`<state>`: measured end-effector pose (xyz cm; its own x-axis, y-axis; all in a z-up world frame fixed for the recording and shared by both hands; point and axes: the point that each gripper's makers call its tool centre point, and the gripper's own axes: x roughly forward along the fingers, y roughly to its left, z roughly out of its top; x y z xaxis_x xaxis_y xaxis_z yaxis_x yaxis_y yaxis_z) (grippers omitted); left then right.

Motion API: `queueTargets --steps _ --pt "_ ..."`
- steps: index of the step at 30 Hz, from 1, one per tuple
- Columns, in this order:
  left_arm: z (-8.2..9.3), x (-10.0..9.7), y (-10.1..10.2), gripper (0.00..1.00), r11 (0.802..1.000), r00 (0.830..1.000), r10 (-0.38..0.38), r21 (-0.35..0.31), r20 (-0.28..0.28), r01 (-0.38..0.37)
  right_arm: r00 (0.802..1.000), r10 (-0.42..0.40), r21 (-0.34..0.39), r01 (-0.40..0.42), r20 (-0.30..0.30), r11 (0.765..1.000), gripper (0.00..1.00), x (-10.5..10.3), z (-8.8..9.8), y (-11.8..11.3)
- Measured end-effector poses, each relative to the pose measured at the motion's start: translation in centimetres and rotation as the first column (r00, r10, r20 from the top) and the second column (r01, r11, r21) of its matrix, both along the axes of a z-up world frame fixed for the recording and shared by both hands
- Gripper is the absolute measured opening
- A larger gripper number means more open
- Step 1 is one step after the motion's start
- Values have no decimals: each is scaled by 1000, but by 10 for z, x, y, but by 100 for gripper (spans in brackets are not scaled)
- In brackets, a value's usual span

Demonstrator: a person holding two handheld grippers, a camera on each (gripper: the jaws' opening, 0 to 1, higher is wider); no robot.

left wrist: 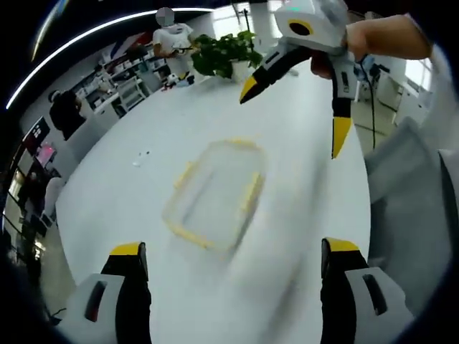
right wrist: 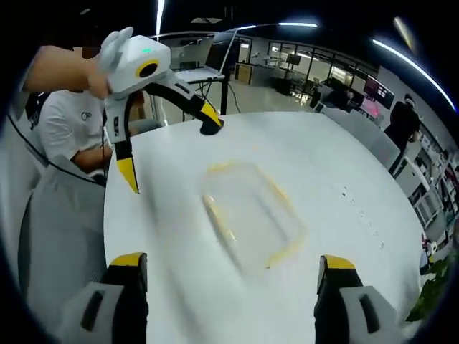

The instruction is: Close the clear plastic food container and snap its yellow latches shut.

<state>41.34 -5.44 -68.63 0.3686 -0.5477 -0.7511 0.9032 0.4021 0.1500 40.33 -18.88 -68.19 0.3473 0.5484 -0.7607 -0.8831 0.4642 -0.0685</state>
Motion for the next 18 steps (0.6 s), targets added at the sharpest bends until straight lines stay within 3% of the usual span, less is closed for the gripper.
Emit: queueTargets --steps 13,18 --pt "25 -37 10 99 996 998 67 -62 17 -66 994 -57 37 54 94 998 99 -27 30 -11" --pt "31 -51 21 99 994 994 94 -59 55 -91 990 -82 59 76 112 995 99 -44 39 -18"
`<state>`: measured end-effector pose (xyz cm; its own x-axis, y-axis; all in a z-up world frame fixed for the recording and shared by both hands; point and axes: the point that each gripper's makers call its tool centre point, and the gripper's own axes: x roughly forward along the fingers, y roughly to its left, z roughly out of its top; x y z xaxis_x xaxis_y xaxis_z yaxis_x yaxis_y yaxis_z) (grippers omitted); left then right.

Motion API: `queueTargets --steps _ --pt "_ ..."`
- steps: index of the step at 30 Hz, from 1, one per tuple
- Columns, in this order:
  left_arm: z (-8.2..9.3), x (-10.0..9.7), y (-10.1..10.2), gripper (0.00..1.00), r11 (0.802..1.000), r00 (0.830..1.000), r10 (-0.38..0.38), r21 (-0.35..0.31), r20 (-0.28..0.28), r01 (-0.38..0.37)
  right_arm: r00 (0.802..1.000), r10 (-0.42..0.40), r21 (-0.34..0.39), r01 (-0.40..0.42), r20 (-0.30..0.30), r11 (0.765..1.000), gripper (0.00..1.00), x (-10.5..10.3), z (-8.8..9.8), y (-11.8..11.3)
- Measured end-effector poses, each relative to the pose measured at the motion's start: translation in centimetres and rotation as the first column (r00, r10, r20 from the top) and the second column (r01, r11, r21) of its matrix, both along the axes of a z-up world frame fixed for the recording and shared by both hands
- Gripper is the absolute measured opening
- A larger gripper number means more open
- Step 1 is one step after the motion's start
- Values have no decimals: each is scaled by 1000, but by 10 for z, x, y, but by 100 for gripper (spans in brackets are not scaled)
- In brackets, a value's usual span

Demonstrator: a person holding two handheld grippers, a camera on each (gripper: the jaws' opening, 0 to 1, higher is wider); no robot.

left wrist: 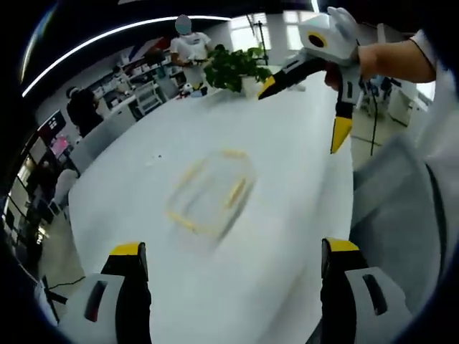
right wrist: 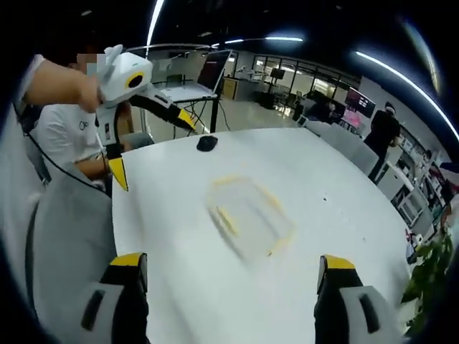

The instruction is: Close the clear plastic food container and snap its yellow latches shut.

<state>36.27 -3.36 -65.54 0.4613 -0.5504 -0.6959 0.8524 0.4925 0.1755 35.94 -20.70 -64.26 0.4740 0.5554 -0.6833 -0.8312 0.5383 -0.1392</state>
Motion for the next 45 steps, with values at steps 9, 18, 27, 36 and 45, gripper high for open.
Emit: queueTargets --steps 9,18,27,36,45 --pt "7 -33 18 99 996 997 79 -51 3 -79 998 -52 64 51 17 997 99 -29 18 -11" --pt "9 -68 33 99 984 988 157 -89 5 -156 993 -112 87 109 28 990 99 -60 20 -31" --pt "11 -100 40 98 963 974 223 -145 -34 -226 984 -172 109 167 40 980 99 -87 24 -45" --pt "10 -111 50 99 957 966 259 -130 -27 -260 978 -205 118 200 36 973 99 -103 25 -50" --pt "12 -109 52 99 949 961 275 -149 -29 -276 973 -225 122 219 40 968 99 -104 26 -54"
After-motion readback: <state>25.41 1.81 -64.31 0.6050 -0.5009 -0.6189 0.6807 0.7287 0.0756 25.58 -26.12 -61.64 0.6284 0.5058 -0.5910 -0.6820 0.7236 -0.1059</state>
